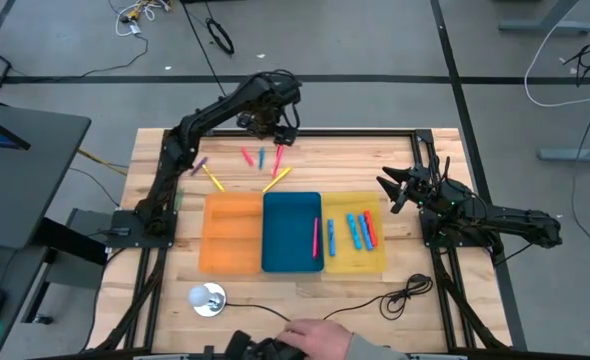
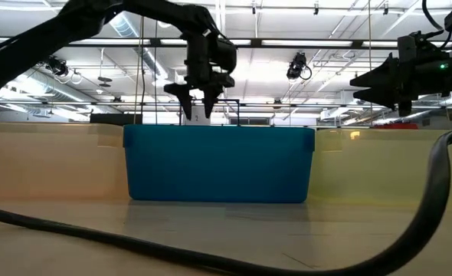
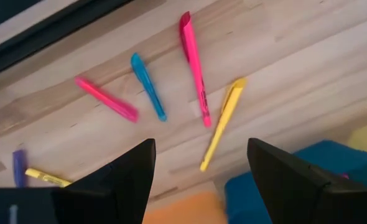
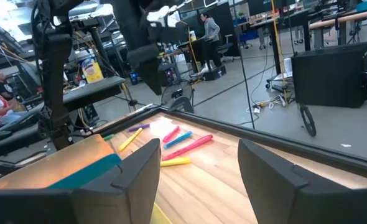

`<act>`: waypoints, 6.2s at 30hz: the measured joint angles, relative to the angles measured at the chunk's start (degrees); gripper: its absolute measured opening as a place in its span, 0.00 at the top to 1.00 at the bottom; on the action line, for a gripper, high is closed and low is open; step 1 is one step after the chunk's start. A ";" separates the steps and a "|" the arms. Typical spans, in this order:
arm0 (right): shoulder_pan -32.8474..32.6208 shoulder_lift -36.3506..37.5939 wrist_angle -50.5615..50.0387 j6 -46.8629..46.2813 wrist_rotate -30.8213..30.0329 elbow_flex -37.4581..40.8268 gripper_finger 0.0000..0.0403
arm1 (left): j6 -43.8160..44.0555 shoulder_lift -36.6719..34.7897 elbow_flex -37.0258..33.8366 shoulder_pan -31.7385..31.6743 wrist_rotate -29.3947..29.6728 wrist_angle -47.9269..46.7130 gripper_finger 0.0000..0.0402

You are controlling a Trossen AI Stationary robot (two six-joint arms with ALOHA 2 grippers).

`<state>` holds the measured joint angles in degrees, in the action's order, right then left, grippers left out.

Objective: Pick & Place Markers
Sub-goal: Put the pink pen into the blue bin, then put the right yellow pen into the blue bin

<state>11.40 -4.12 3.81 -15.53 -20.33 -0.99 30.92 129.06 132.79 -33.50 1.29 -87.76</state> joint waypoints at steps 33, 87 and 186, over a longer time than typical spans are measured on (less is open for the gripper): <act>0.01 0.00 0.00 0.00 0.36 0.00 0.47 | 7.78 14.74 -0.15 0.35 2.30 5.35 0.35; 0.00 0.00 0.00 0.00 0.27 0.00 0.47 | -16.53 16.54 -0.12 2.38 2.94 0.18 0.35; 0.00 0.00 0.00 -0.02 0.29 0.00 0.47 | -74.37 -2.87 0.02 11.64 -0.04 0.49 1.00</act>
<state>11.40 -4.12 3.81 -15.55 -20.03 -0.99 -43.45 126.19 132.81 -21.85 1.25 -87.27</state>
